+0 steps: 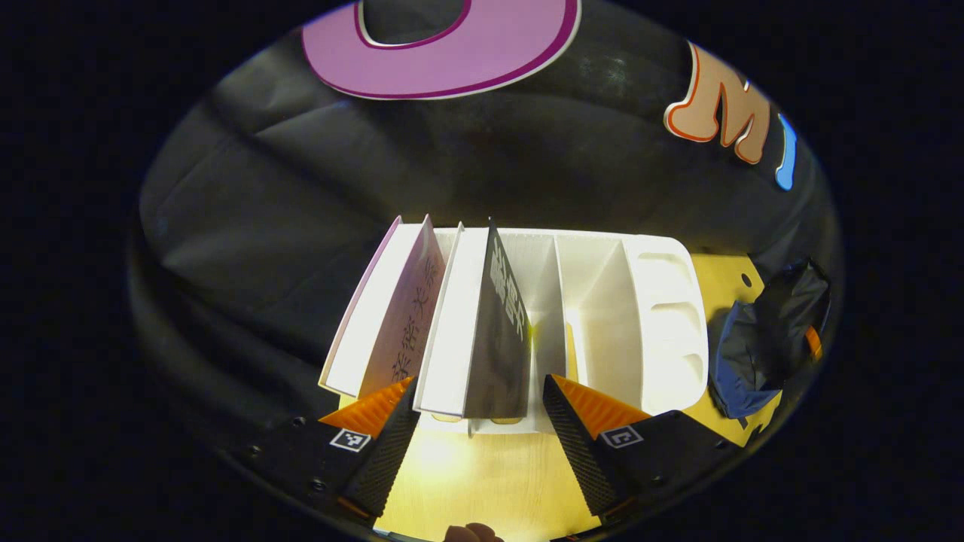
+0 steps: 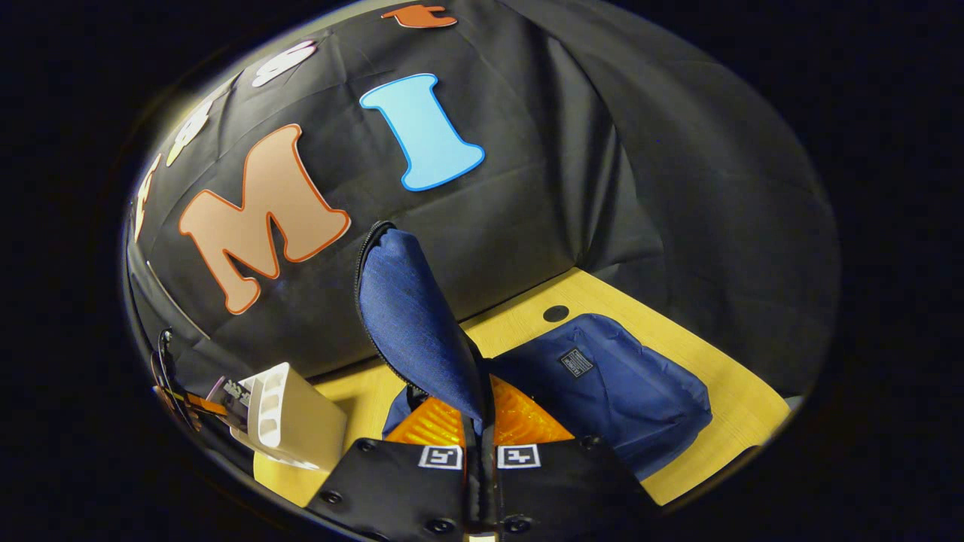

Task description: Open the schoolbag, grab two books from the bookshelf and put them into the schoolbag.

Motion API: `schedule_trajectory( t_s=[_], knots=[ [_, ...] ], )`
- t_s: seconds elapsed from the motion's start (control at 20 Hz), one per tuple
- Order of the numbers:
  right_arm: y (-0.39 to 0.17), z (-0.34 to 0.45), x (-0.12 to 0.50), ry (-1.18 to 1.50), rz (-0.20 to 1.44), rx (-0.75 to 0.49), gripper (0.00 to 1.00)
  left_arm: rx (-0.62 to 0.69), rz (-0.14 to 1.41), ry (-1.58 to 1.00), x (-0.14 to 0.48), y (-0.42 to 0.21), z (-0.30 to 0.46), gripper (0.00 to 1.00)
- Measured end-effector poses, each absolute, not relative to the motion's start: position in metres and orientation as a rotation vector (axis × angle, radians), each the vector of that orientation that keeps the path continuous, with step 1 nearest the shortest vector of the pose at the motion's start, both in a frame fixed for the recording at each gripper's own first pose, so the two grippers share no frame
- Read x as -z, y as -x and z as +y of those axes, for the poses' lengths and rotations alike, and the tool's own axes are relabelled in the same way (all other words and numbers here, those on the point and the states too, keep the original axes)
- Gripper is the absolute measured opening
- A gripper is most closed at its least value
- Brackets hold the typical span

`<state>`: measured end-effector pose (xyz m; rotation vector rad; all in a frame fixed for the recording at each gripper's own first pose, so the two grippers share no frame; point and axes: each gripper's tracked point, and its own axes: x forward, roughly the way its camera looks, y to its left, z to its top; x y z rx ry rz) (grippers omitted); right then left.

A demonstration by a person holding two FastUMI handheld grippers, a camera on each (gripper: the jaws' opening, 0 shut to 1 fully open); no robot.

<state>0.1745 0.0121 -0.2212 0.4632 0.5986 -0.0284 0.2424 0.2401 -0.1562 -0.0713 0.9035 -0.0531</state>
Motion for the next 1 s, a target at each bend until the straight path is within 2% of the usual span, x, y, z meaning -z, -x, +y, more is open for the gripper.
schedule_trajectory(
  t_s=[0.25, 0.4, 0.55, 0.65, 0.75, 0.8, 0.9, 1.0],
  knots=[
    [-0.176, 0.014, 0.223, -0.457, 0.603, 0.034, 0.05, 0.110, 0.940, 0.030, 0.161, -0.257, 0.232, 0.94],
    [-0.176, 0.014, 0.224, -0.458, 0.604, 0.040, 0.03, 0.137, 0.960, -0.002, 0.162, -0.264, 0.228, 0.89],
    [-0.174, 0.013, 0.223, -0.459, 0.604, 0.048, 0.05, 0.163, 0.983, -0.019, 0.167, -0.267, 0.230, 0.82],
    [-0.172, 0.013, 0.222, -0.463, 0.603, 0.053, 0.03, 0.165, 1.005, -0.033, 0.170, -0.266, 0.237, 0.72],
    [-0.172, 0.013, 0.223, -0.464, 0.603, 0.054, 0.05, 0.193, 1.035, -0.032, 0.173, -0.263, 0.238, 0.51],
    [-0.173, 0.013, 0.223, -0.463, 0.604, 0.053, 0.03, 0.231, 1.033, -0.018, 0.170, -0.263, 0.231, 0.48],
    [-0.172, 0.013, 0.222, -0.460, 0.605, 0.051, 0.05, 0.237, 1.053, -0.032, 0.168, -0.258, 0.229, 0.38],
    [-0.171, 0.014, 0.224, -0.459, 0.608, 0.048, 0.03, 0.234, 1.055, -0.024, 0.168, -0.257, 0.225, 0.35]
  ],
)
